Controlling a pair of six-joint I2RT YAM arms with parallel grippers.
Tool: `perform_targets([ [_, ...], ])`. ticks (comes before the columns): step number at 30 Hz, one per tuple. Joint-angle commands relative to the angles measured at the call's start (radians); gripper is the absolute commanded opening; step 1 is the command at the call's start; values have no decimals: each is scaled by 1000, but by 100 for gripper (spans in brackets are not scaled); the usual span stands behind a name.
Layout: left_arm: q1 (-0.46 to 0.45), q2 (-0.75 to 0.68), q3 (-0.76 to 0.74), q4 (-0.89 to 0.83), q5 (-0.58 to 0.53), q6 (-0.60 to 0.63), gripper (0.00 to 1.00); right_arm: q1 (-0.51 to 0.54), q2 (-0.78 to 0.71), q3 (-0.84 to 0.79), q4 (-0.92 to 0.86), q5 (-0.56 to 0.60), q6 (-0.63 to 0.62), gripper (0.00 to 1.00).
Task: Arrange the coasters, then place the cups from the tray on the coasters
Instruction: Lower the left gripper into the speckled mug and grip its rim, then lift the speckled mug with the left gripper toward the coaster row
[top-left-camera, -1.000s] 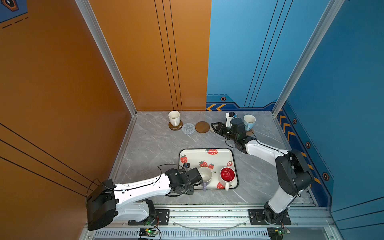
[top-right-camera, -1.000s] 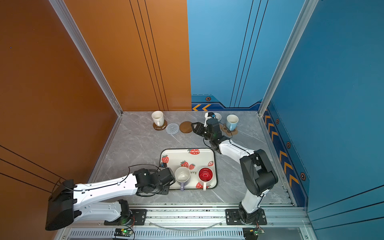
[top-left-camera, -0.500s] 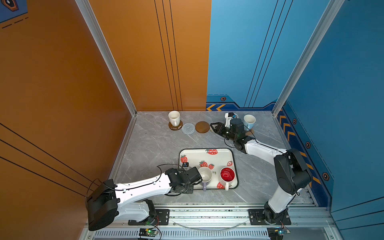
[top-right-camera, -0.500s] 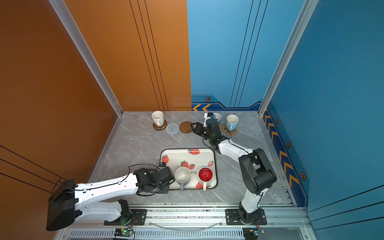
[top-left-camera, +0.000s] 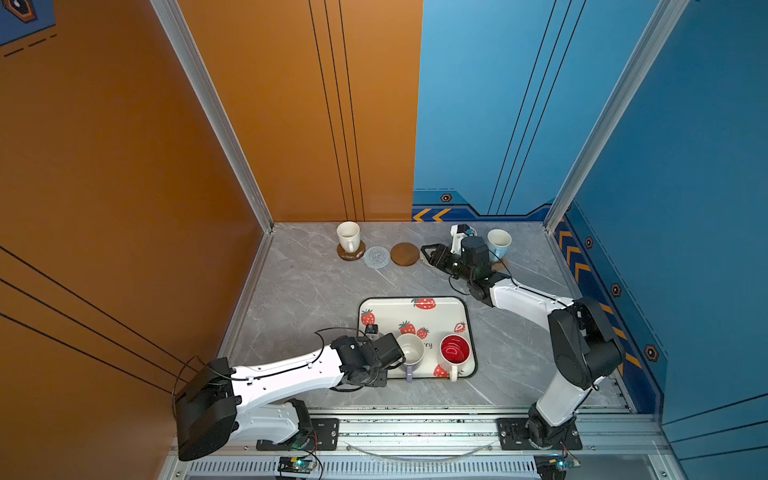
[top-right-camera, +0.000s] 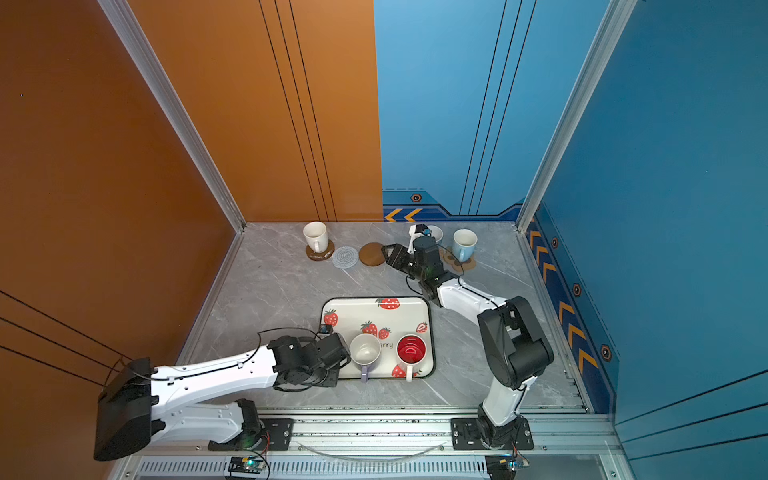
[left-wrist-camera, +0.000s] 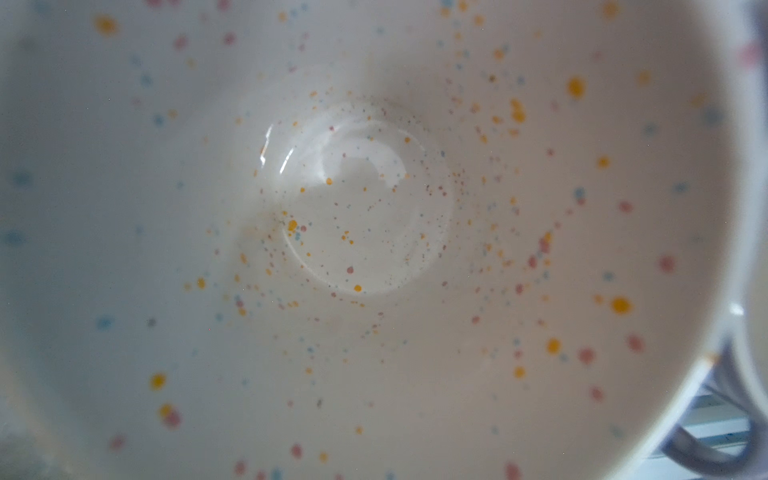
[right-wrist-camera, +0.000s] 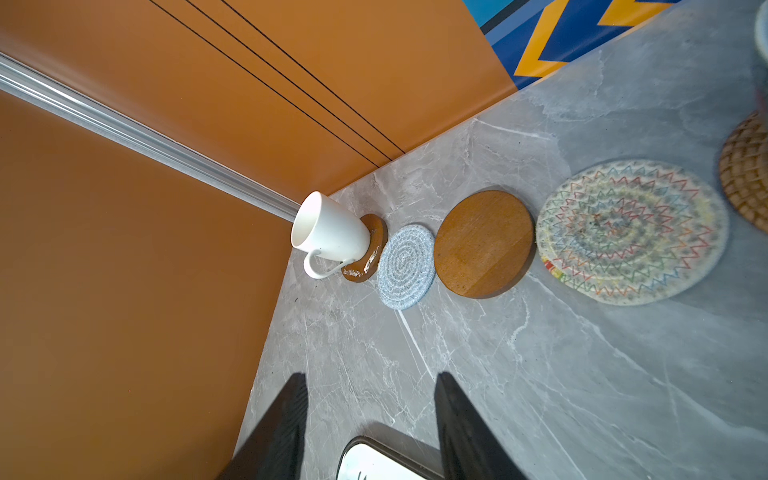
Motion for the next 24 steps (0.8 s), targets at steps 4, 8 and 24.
perform_targets([
  [4, 11, -36, -1, -20, -65, -7, 0, -9, 11, 19, 24, -21, 12, 46],
  [8, 11, -60, 7, -29, -83, -10, 0, -11, 16, 19, 29, -27, 17, 45],
  [24, 50, -77, 106, -82, -140, 43, 0, -14, 13, 16, 30, -38, 18, 44],
])
